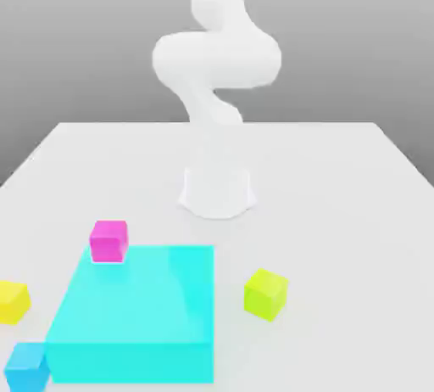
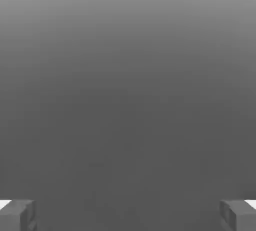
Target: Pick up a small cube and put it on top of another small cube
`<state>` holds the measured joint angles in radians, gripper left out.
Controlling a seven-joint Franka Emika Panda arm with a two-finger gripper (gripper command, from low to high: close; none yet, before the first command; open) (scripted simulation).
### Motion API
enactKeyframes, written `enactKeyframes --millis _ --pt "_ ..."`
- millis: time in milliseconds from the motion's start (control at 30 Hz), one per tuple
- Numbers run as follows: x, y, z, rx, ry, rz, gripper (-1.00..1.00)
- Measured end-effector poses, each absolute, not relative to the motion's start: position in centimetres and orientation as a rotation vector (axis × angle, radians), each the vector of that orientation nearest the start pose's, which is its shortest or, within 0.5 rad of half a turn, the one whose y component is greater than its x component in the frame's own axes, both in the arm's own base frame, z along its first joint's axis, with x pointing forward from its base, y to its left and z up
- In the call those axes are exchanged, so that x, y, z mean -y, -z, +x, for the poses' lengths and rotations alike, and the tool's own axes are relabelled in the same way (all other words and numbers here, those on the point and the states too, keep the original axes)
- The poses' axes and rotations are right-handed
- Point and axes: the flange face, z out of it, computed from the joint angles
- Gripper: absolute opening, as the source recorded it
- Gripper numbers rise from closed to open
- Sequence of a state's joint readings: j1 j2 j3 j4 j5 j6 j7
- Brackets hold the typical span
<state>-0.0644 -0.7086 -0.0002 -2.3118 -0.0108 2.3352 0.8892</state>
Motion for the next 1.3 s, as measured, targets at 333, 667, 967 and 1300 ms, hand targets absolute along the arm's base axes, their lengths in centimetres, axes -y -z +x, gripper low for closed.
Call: enactKeyframes --millis 333,667,967,1300 --pt "15.7 -50.9 45.4 -2.026 0.626 -2.077 0.00" --pt "29.9 -32.2 41.3 -2.698 0.270 -1.446 0.00" --pt "34.3 -16.7 35.0 -2.994 0.005 -0.944 0.00" --pt "34.3 -13.1 34.8 -2.999 0.003 -0.934 -1.00"
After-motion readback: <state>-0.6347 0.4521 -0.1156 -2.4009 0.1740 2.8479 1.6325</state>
